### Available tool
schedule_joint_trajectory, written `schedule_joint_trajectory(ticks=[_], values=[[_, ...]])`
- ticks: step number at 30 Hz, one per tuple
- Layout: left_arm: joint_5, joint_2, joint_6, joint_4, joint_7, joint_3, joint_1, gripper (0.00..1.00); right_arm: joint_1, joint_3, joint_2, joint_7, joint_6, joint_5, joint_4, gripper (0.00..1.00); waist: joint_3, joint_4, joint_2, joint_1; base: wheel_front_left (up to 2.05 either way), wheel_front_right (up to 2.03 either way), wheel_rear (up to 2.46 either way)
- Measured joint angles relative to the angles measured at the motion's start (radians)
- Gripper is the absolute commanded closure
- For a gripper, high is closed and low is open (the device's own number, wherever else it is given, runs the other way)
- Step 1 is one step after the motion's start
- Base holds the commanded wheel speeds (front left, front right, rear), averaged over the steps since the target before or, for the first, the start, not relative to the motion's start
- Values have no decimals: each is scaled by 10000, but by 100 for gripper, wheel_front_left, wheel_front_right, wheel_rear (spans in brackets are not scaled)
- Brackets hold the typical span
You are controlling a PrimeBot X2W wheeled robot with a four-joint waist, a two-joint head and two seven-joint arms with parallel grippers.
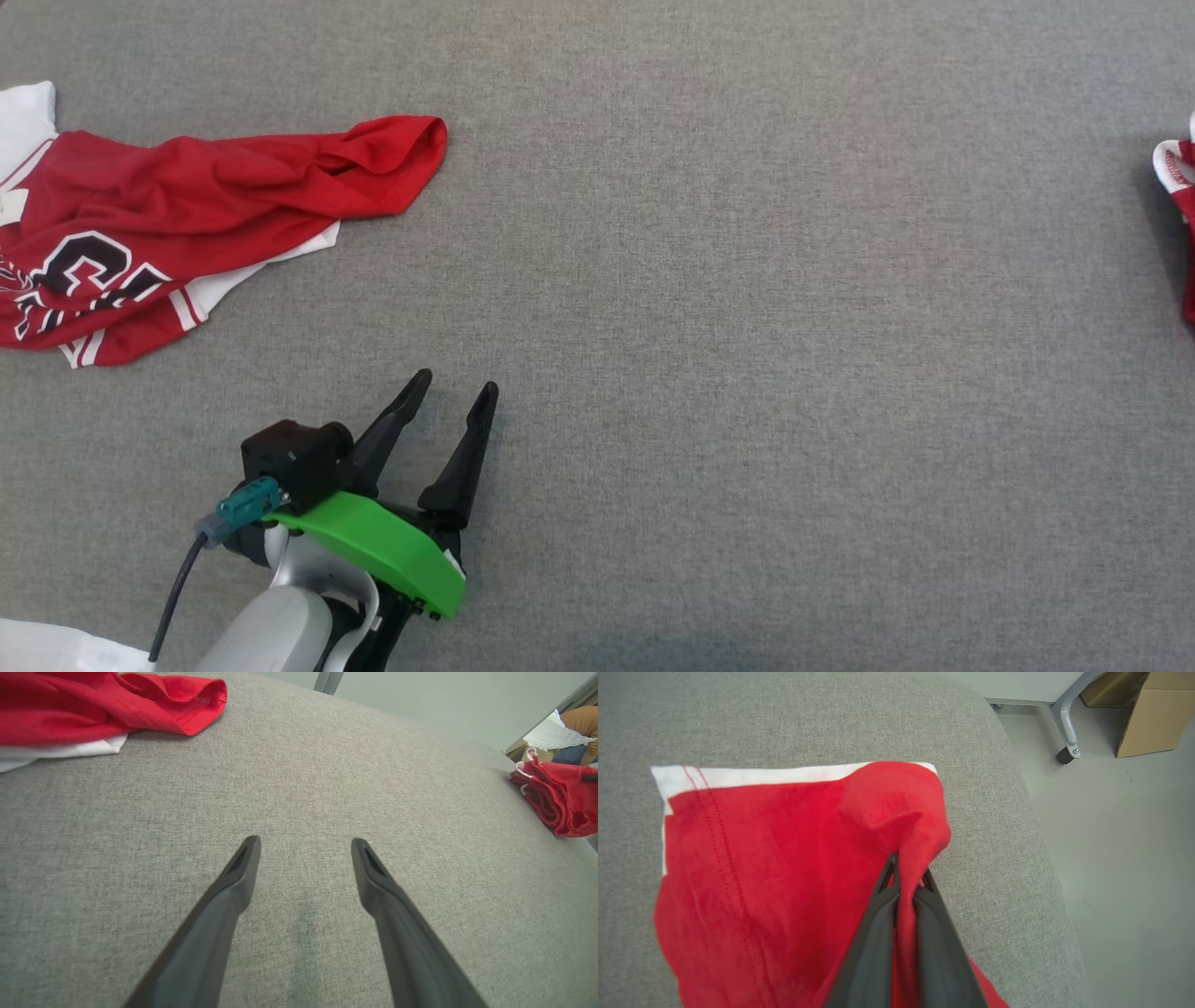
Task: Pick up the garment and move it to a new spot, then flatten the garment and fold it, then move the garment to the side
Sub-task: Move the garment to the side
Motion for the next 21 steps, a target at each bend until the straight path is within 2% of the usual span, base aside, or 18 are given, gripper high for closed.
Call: schedule_joint_trajectory(ticks=[1, 2, 3, 4, 5, 12, 18, 21], values=[[0, 2, 0, 23, -2, 42, -10, 0, -26, -8, 25, -2, -6, 2, 71, 100, 76, 16, 0, 0, 0, 0, 0], [0, 8, 2, 61, -2, 63, -17, 0, -25, -8, 50, -2, -86, 2, 153, 81, 140, 22, 0, 0, 0, 0, 0], [0, 13, 0, 113, -2, 84, -21, 0, -24, 2, 73, -13, -148, -6, 259, 28, 189, 15, 0, 0, 0, 0, 0], [0, 25, 0, 173, -2, 104, -25, 0, -21, 46, 90, -13, -173, -13, 372, 4, 210, -10, 0, 0, 0, 0, 0], [0, 38, 0, 217, -2, 109, -37, 0, -5, 90, 98, -6, -174, -33, 472, 0, 218, -43, 0, 0, 0, 0, 0], [0, 117, 0, 297, -12, 215, -156, 0, 45, 86, 261, 13, -353, -105, 1016, 0, 34, -361, 0, 0, 0, 0, 0], [-8, 109, -77, 554, -17, 205, -157, 0, 419, -4, 407, -337, -497, -173, 1530, 0, -260, -645, 0, 0, 0, 0, 0], [-42, 52, -86, 627, -144, 219, -156, 0, 604, -140, 646, -966, -512, -261, 1555, 0, -468, -745, 0, 0, 0, 0, 0]])
